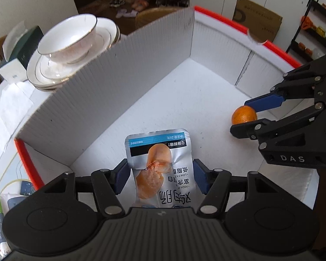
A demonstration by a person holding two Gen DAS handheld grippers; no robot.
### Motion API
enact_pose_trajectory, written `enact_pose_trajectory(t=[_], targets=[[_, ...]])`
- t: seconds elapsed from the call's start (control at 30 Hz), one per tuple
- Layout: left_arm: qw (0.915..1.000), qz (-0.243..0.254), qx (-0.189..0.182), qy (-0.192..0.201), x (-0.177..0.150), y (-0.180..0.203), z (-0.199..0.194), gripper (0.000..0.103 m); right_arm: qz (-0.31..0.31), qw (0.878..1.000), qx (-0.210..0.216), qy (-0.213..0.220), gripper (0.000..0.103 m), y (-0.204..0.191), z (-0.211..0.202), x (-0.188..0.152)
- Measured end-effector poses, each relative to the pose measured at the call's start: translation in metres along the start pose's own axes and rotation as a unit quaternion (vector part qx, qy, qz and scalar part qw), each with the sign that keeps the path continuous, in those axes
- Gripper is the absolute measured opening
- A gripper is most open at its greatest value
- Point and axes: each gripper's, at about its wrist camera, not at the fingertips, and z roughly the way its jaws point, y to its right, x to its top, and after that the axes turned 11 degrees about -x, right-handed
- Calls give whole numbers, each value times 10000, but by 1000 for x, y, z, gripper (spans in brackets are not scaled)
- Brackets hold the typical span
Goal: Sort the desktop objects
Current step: 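Carry the orange and sausage packet with both grippers into the white box, then open both grippers to drop the orange and packet inside the box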
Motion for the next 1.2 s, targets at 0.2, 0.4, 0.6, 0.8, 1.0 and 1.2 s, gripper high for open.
enact_pose_trajectory(t=[0.2, 0.4, 0.6, 0.8, 1.0, 1.2], targets=[[9992, -125, -155, -346, 2, -5, 11, 63, -40, 9998, -34, -172, 35, -3, 13, -3], [9980, -141, -159, -600, 4, -7, 17, 63, -36, 9997, -31, -250, 35, -1, 21, -4], [9981, -189, -149, -560, 3, -7, 15, 64, -62, 9997, -29, -239, 38, 0, 20, -3], [9992, -231, -135, -291, 0, -5, 3, 69, 66, 9998, 48, -173, 51, 6, 12, -5], [9996, -242, -113, 36, -2, 0, -15, 69, 123, 9996, 221, 117, 64, 11, -11, -6], [9986, -353, 37, 396, -7, 3, -35, 74, 149, 9985, 344, 396, 74, 19, -35, -7]])
